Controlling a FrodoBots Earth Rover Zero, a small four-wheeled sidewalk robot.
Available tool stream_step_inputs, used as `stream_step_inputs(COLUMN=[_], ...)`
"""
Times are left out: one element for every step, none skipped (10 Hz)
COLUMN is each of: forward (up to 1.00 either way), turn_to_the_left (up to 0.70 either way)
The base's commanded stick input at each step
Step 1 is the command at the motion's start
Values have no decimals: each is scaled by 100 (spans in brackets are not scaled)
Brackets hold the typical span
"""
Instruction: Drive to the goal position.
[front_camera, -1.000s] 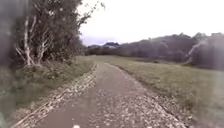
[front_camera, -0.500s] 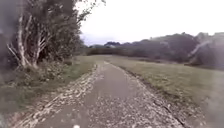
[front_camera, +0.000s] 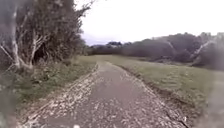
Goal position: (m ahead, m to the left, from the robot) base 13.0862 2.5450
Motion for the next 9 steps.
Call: stream_step_inputs(forward=[70, 70, 70, 70, 70, 70, 70, 70, 70], turn_to_the_left=[0, 0, 0, 0, 0, 0, 0, 0, 0])
